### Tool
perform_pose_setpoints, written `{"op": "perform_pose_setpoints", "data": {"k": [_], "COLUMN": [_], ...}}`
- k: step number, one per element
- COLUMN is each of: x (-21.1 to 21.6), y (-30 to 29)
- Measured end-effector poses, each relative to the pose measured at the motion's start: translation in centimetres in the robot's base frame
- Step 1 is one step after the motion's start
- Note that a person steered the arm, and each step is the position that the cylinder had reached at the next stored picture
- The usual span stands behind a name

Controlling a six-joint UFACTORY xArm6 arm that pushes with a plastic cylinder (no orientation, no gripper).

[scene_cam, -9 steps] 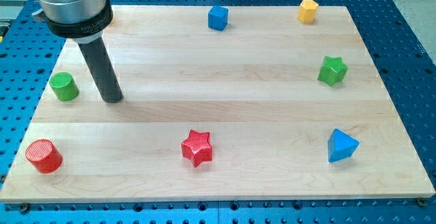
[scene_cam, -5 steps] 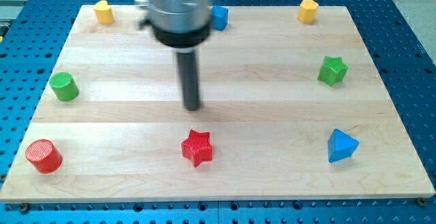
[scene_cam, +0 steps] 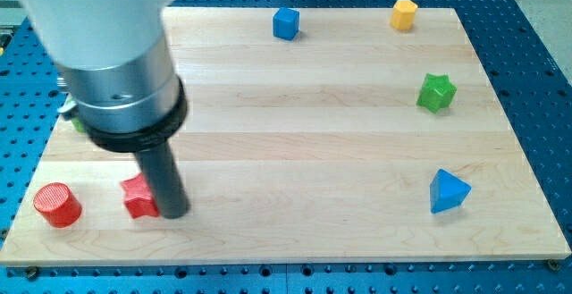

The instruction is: Move the red star closely to the red circle

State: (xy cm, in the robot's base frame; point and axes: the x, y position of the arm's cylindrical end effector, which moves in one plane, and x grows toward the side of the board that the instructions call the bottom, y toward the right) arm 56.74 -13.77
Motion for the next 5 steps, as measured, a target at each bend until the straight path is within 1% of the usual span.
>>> {"op": "perform_pose_setpoints", "data": {"k": [1,2,3,4,5], "x": [-0.4,-0.4,-0.4,-1.4,-3.5], "y": [-0.2,-2.3,-2.8,-3.1,1.0]}}
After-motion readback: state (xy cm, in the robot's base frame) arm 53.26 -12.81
